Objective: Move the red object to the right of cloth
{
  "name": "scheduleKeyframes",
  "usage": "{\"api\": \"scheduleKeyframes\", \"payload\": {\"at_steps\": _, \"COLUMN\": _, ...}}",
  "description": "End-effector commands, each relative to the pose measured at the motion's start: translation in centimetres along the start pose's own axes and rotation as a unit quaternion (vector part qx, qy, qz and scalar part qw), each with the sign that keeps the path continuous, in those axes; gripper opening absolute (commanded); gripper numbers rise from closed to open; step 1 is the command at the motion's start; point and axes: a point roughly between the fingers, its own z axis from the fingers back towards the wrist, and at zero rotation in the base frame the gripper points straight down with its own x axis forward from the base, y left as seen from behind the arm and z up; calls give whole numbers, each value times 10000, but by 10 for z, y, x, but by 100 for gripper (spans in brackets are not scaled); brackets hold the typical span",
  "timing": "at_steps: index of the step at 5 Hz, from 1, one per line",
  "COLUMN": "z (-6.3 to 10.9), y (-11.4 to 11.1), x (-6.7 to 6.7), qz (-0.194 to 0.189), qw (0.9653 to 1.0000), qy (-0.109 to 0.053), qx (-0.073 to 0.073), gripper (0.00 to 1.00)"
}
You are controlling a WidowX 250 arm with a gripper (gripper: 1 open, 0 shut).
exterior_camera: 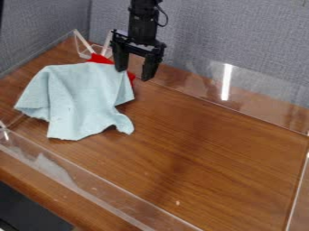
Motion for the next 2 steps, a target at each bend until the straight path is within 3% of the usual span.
{"api": "scheduleKeyframes", "payload": {"at_steps": 1, "z": 10, "y": 17, "x": 4, "qz": 178, "qw": 9996, "qy": -206, "qx": 71, "gripper": 100}}
{"api": "scheduleKeyframes", "payload": {"at_steps": 2, "z": 3, "y": 20, "x": 6, "qz": 206, "qw": 9996, "qy": -150, "qx": 71, "gripper": 100}}
